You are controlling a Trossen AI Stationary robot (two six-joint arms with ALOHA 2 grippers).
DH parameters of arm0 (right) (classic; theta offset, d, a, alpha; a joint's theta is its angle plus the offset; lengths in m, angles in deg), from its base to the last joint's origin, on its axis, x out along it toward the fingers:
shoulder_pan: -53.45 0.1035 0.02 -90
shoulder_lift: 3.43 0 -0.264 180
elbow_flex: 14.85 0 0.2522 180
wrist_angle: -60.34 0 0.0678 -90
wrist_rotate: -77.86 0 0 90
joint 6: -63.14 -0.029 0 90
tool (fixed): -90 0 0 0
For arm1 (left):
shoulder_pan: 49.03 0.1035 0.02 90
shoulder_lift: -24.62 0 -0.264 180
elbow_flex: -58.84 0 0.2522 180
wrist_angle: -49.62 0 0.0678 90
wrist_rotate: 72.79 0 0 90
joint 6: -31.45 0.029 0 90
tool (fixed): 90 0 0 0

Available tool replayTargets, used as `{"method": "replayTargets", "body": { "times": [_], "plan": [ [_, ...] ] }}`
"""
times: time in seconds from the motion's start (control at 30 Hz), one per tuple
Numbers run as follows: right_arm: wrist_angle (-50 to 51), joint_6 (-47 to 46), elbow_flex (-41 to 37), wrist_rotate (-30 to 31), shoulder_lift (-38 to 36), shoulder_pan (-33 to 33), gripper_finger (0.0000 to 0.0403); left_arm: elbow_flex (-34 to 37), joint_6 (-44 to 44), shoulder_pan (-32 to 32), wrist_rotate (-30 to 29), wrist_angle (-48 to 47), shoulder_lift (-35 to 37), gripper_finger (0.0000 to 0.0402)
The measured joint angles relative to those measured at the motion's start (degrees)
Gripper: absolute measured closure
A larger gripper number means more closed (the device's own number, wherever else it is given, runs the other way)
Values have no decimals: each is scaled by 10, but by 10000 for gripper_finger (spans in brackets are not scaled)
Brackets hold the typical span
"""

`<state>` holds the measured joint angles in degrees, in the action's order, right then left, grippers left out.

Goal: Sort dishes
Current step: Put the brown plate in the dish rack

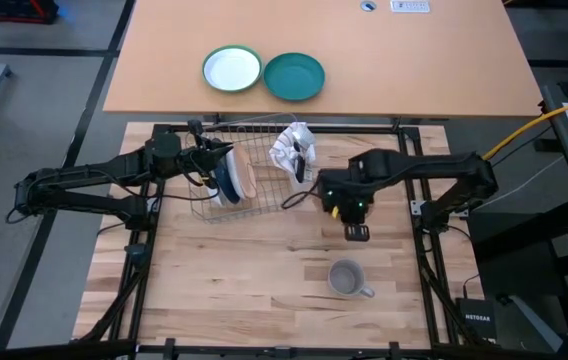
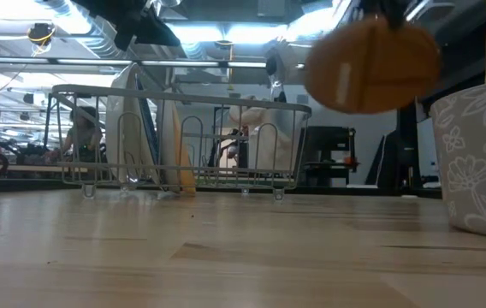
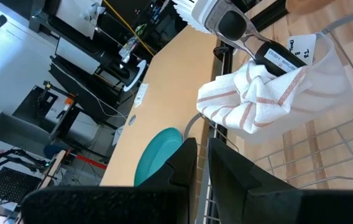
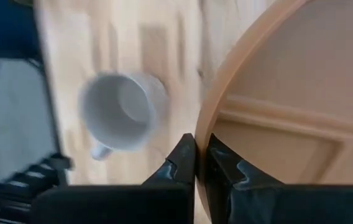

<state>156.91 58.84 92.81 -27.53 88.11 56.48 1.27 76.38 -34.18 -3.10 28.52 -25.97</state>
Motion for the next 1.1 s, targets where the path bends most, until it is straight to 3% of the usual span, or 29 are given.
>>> {"method": "replayTargets", "body": {
  "times": [0.23,0.4,0.57,0.87,1.1],
  "plan": [
    [-48,-15,99,-36,0,0,389,0,-2,0,0,0,0,369],
    [-199,32,114,-17,-1,0,387,0,-2,0,0,0,0,369],
    [-345,116,90,-16,-1,-1,389,0,-5,0,0,0,0,369],
    [-412,206,23,3,1,-25,388,0,-44,0,0,-1,0,369],
    [-570,221,-67,-83,3,-82,388,0,-61,0,0,-4,0,369]
  ]
}}
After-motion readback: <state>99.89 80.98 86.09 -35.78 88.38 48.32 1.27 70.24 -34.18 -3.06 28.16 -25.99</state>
